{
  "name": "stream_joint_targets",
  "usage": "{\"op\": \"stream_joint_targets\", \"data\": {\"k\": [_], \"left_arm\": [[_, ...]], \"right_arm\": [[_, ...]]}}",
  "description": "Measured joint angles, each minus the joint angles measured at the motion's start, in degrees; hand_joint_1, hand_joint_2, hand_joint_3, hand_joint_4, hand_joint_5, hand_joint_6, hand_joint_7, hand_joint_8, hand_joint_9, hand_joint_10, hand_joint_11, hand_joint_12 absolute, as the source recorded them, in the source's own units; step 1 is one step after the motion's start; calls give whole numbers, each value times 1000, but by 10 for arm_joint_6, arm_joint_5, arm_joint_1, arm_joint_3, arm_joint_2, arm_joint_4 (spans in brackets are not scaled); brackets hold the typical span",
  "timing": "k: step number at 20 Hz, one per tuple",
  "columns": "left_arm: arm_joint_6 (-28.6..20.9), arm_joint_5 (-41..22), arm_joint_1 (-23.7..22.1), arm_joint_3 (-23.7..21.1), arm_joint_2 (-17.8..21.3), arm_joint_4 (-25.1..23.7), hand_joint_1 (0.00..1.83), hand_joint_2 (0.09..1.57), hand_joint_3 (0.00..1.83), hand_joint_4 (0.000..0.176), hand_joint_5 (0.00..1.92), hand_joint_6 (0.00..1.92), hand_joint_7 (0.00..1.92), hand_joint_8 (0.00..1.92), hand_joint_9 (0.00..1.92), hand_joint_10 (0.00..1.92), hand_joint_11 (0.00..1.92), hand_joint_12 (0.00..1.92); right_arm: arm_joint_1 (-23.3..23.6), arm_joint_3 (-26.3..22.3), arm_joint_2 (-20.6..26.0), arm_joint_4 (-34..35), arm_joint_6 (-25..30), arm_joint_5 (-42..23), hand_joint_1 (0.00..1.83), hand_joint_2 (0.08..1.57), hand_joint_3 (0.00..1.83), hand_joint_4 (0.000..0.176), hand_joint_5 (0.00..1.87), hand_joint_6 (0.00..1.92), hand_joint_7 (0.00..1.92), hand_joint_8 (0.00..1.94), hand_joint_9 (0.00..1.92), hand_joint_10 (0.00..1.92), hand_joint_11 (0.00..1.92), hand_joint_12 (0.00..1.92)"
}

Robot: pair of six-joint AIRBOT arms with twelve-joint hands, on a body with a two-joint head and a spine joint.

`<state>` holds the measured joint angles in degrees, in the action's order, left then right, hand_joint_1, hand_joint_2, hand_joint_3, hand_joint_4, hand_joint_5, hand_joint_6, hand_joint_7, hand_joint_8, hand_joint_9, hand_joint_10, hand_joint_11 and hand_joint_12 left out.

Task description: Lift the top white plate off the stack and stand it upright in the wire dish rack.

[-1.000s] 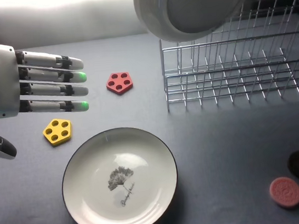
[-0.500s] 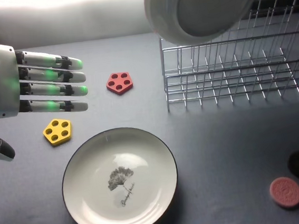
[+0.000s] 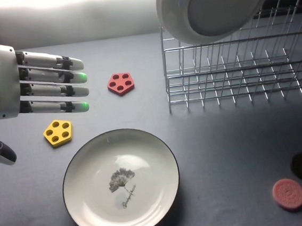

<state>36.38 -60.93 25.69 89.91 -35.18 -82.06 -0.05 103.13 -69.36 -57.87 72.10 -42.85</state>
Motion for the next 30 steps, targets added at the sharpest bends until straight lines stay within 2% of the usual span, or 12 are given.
{"op": "stream_joint_targets", "data": {"k": [4, 7, 11, 18, 19, 20, 21, 23, 27, 28, 29, 30], "left_arm": [[0, 0, 0, 0, 0, 0, 190, 976, 0, 0, 102, 1, 126, 1, 119, 2, 52, 368], [0, -1, 0, 0, 0, 0, 194, 969, 0, 0, 105, 6, 124, 6, 112, 9, 36, 376], [0, -1, 0, 0, 0, 0, 209, 968, 4, 0, 116, 0, 140, 0, 132, 1, 47, 396], [0, -1, -3, 0, 0, 5, 184, 973, 2, 0, 115, 2, 137, 0, 119, 0, 3, 386], [0, -1, -3, 0, 0, 4, 190, 972, 0, 0, 116, 2, 134, 2, 111, 1, 1, 368], [0, -1, -3, 0, 0, 3, 190, 972, 0, 0, 116, 2, 134, 2, 111, 1, 1, 368], [0, -1, -3, 0, 0, 3, 187, 988, 4, 0, 84, 0, 102, 0, 88, 0, 0, 323], [0, -1, -3, 0, 0, 3, 211, 990, 2, 0, 75, 1, 99, 4, 96, 5, 13, 311], [0, -1, -3, 0, 0, 3, 216, 978, 0, 0, 88, 0, 115, 1, 108, 2, 2, 364], [0, -2, -3, 0, 0, 4, 216, 978, 0, 0, 88, 0, 115, 1, 108, 2, 2, 364], [0, -1, -3, 0, 0, 4, 198, 978, 0, 0, 94, 1, 122, 1, 113, 1, 0, 397], [0, -1, -3, 0, 0, 4, 184, 979, 1, 0, 86, 0, 112, 0, 102, 0, 0, 389]], "right_arm": [[0, 4, 0, 1, 0, -4, 1491, 1084, 0, 0, 872, 1106, 986, 778, 1031, 832, 967, 1371], [0, 11, -1, 2, 0, -5, 1475, 1075, 0, 0, 894, 1090, 1011, 736, 1067, 801, 1001, 1239], [0, 29, -8, 1, 0, -6, 1495, 1060, 0, 0, 924, 1011, 1050, 672, 1099, 728, 1008, 1313], [3, 42, -19, -4, 0, -8, 1489, 1089, 0, 0, 874, 1141, 996, 731, 985, 897, 962, 1362], [3, 43, -19, -4, 1, -9, 1403, 1087, 1, 0, 912, 1136, 1043, 729, 1032, 928, 1022, 872], [3, 43, -19, -4, 0, -9, 1403, 1087, 1, 0, 912, 1136, 1043, 729, 1032, 928, 1022, 872], [3, 43, -19, -4, 0, -9, 1378, 1104, 0, 0, 876, 1201, 1014, 789, 1020, 980, 1146, 490], [3, 40, -19, -3, 1, -9, 1380, 1091, 0, 0, 906, 1159, 1034, 752, 1048, 935, 1220, 326], [0, 33, -19, 2, 0, -10, 1379, 1098, 0, 0, 891, 1172, 1012, 799, 1037, 956, 1244, 254], [-6, 33, -19, 8, 1, -11, 1379, 1098, 0, 0, 891, 1172, 1012, 799, 1037, 956, 1244, 254], [-12, 33, -20, 12, 1, -12, 1472, 1067, 0, 0, 912, 1066, 1056, 668, 1076, 786, 1062, 1078], [-17, 33, -20, 11, 1, -12, 1490, 1064, 1, 0, 907, 1050, 1045, 671, 1075, 774, 1022, 1253]]}}
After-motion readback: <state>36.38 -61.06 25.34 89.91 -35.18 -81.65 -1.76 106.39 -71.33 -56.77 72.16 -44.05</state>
